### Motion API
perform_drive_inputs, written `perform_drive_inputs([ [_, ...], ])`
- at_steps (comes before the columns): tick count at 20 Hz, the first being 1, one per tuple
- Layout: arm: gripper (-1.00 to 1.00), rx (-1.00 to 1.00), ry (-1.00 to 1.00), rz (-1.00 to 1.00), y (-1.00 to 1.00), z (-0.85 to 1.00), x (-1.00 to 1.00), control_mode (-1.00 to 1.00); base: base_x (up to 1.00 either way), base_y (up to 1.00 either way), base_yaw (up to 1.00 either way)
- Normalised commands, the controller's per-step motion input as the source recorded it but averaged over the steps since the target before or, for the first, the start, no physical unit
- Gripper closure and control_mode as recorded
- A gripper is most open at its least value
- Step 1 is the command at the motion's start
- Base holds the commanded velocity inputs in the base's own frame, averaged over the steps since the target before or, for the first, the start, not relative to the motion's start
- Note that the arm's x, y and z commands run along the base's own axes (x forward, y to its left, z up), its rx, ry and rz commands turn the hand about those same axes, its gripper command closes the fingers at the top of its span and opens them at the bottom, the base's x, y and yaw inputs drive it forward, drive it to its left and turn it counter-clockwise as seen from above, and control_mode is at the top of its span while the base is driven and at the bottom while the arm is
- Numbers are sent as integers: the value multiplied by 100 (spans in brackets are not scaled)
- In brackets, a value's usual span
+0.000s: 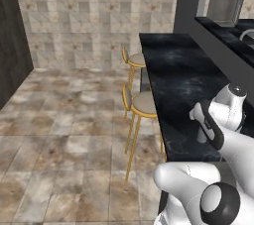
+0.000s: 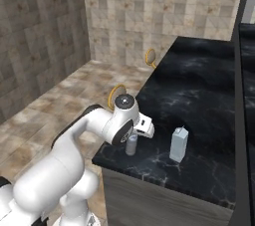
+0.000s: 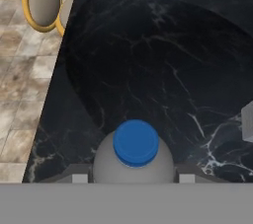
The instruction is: Move the drinks to the dining counter.
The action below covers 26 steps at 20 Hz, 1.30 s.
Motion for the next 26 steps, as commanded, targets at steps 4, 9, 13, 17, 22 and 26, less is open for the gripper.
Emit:
perform_drive_inputs([
  [4,100,0,0,0,0,0,2,-100,0,0,0],
  [9,100,-1,-1,0,0,-8,6,-100,0,0,0],
  [13,100,-1,-2,0,0,-11,10,-100,0,0,0],
  [17,100,-1,-2,0,0,-13,17,-100,0,0,0],
  [22,100,-3,-2,0,0,-17,27,-100,0,0,0],
  [26,100,-2,-1,0,0,-16,28,-100,0,0,0],
])
